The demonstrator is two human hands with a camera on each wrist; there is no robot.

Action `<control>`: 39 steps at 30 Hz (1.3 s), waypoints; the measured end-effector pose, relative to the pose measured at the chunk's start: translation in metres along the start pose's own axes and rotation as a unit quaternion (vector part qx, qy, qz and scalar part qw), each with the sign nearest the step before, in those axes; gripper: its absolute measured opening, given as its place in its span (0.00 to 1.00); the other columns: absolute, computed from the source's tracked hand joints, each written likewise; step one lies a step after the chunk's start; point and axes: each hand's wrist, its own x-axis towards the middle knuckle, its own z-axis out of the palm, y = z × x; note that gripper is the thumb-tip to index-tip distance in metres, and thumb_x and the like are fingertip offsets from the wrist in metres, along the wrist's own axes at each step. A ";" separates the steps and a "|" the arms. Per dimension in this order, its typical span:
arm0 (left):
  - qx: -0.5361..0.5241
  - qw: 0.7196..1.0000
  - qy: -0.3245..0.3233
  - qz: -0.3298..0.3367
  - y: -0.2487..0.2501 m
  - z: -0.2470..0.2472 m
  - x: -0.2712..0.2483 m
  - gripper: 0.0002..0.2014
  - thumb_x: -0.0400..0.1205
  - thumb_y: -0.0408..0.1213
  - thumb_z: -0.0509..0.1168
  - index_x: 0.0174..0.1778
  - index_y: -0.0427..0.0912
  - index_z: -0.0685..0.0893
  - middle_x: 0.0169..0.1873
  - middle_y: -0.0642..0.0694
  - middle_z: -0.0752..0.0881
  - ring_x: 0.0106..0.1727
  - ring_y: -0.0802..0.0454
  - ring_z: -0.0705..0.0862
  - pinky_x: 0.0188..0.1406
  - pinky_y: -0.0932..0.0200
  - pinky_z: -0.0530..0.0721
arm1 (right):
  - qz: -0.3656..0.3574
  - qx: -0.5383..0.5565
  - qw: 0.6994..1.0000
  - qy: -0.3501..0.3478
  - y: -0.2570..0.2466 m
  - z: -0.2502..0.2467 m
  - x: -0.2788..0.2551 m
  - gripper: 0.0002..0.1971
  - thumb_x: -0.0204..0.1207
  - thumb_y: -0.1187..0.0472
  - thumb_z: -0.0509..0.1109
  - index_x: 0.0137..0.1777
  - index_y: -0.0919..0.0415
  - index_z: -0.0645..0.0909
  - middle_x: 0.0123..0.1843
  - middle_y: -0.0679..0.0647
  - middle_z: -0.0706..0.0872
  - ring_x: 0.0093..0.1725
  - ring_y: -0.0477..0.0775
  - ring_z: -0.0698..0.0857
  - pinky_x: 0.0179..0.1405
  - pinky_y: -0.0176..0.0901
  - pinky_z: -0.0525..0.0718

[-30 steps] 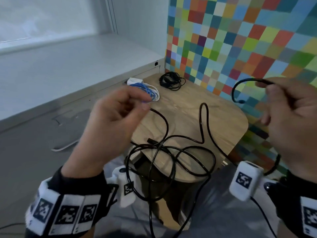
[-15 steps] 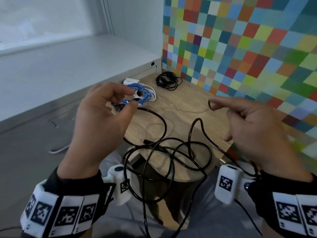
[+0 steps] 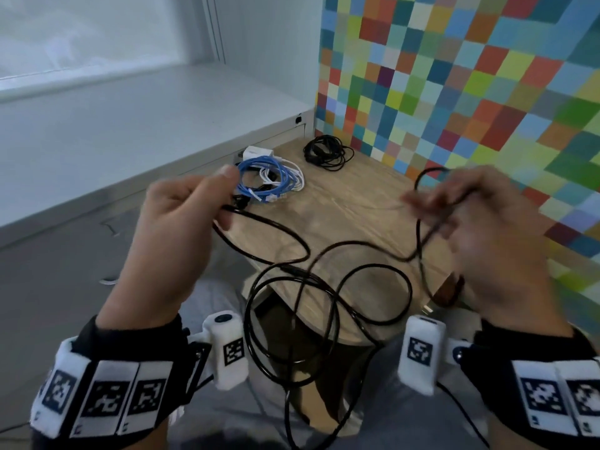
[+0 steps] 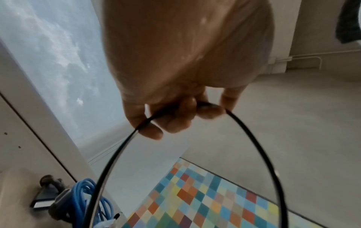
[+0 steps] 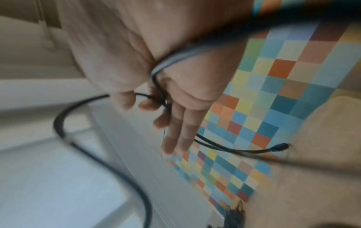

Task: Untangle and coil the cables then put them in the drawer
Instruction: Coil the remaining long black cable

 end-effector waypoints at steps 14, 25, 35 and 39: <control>0.123 0.988 -0.079 0.057 0.016 0.021 -0.009 0.06 0.82 0.43 0.74 0.53 0.57 0.92 0.47 0.60 0.93 0.48 0.64 0.89 0.52 0.63 0.83 | -0.079 -0.116 0.986 -0.092 -0.040 0.028 -0.028 0.19 0.85 0.73 0.68 0.59 0.45 0.87 0.54 0.51 0.94 0.39 0.66 0.94 0.39 0.72 0.92; 0.259 0.910 -0.321 0.042 0.013 0.047 -0.025 0.24 0.80 0.35 0.70 0.67 0.69 0.84 0.58 0.73 0.86 0.58 0.83 0.79 0.54 0.84 0.75 | -0.096 -0.107 0.986 -0.084 -0.046 0.018 -0.029 0.19 0.89 0.76 0.59 0.64 0.57 0.87 0.64 0.46 0.91 0.39 0.56 0.94 0.41 0.48 0.92; 0.065 0.974 -0.215 0.039 0.015 0.035 -0.018 0.08 0.87 0.41 0.67 0.56 0.51 0.92 0.47 0.56 0.94 0.52 0.55 0.92 0.60 0.44 0.90 | -0.122 -0.062 0.975 -0.177 -0.044 0.037 -0.039 0.25 0.86 0.73 0.56 0.70 0.51 0.86 0.72 0.41 0.88 0.75 0.54 0.84 0.76 0.58 0.81; -0.026 0.977 -0.198 0.076 0.020 0.051 -0.027 0.17 0.87 0.48 0.60 0.48 0.41 0.90 0.40 0.42 0.91 0.45 0.40 0.90 0.48 0.32 0.87 | -0.142 -0.069 0.962 -0.224 -0.041 0.053 -0.043 0.25 0.85 0.79 0.59 0.71 0.55 0.86 0.69 0.44 0.89 0.74 0.43 0.84 0.72 0.40 0.83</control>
